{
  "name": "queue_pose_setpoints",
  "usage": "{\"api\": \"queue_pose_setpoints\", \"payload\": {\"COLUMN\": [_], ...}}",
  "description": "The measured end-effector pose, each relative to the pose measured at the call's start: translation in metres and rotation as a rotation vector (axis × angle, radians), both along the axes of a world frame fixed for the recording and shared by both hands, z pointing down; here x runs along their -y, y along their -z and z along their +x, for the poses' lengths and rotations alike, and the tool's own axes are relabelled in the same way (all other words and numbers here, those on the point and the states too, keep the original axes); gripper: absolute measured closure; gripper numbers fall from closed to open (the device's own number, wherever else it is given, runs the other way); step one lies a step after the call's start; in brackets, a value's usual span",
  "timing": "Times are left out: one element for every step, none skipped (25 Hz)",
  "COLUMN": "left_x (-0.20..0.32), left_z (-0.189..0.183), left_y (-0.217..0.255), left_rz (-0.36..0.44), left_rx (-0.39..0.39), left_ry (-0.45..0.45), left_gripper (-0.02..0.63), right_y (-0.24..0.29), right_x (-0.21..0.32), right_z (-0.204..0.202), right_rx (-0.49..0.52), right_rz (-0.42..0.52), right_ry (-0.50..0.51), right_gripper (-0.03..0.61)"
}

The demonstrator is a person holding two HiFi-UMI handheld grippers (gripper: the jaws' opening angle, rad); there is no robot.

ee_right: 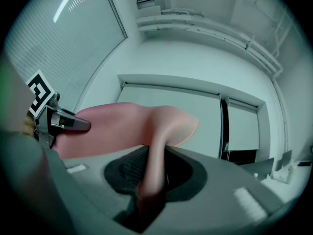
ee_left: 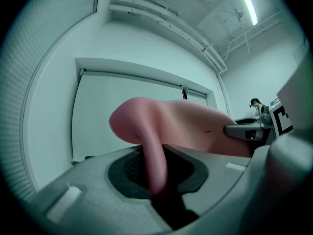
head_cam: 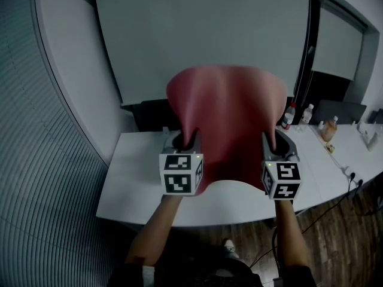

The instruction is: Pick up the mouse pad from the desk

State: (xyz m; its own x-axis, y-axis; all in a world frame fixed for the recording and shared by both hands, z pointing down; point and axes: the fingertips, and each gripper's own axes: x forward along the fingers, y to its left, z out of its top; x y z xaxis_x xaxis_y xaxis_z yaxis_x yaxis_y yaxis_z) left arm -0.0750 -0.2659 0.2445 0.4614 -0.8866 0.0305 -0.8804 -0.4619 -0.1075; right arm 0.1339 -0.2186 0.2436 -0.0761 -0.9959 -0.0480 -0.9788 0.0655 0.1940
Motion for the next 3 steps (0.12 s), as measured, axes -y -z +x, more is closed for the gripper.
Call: {"api": "queue_pose_setpoints", "payload": {"left_x": [0.0008,0.0015,0.0022], "left_z": [-0.001,-0.0019,-0.0028], "left_y": [-0.0005,-0.001,-0.0015], "left_rz": [-0.001,-0.003,-0.004], "left_rx": [0.0,0.0,0.0], "left_ry": [0.001,0.002,0.003], "left_gripper": [0.538,0.538,0.538], "right_y": [-0.0003,-0.0007,-0.0012], "right_x": [0.0006,0.0012,0.0017], "right_z": [-0.0008,-0.0016,-0.0023], "right_rx": [0.0,0.0,0.001], "right_rz": [-0.001,-0.001,-0.002], "right_ry": [0.001,0.002,0.002], "right_gripper": [0.477,0.477,0.477]}}
